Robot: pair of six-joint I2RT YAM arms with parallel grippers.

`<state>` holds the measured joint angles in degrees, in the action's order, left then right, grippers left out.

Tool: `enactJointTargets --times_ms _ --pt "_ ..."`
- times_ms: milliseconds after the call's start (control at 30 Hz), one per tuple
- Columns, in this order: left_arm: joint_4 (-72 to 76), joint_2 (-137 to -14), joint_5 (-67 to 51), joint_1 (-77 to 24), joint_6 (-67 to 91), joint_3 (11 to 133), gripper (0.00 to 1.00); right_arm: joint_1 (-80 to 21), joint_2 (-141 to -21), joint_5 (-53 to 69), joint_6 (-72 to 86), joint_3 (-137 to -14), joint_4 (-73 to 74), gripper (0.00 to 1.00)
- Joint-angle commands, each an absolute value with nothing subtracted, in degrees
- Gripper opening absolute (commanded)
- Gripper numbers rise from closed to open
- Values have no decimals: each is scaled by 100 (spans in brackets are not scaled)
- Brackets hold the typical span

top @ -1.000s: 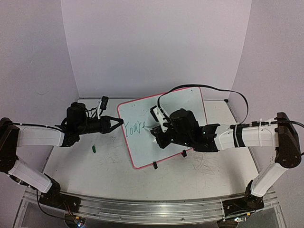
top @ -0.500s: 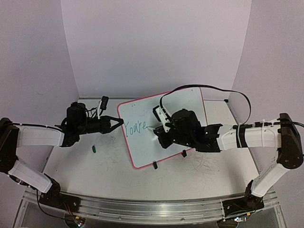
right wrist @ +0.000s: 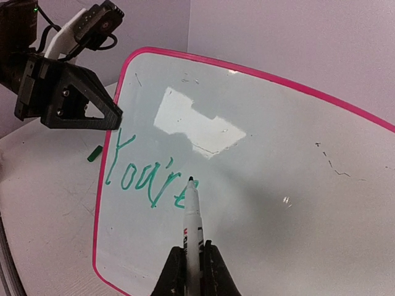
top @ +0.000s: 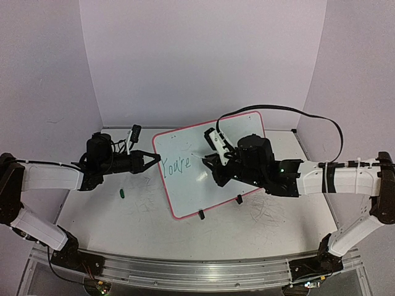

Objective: Write a sentence on the whiteboard

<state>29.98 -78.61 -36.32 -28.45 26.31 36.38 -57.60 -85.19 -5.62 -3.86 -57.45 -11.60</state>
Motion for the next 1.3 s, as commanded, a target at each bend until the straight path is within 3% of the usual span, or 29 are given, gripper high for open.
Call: enactJointTargets --times_ms 0,133,367,833,1267 --pt "2979 -7727 -3636 -2848 2408 3713 0 -5692 -8595 -917 -540 -5695 -1342 0" --pt "2969 -7701 -3588 -2850 2412 3705 0 -5499 -8590 -302 -53 -5666 -1324 0" --pt "2961 -7627 -3547 -2849 2417 3683 0 -5483 -8474 -582 -167 -5495 -1263 0" --pt "2961 -7662 -3563 -2848 2426 3709 0 -5230 -8552 42 -97 -5486 -1278 0" --pt "2952 -7712 -3595 -2848 2426 3747 0 -5229 -8769 -348 141 -5652 -1274 0"
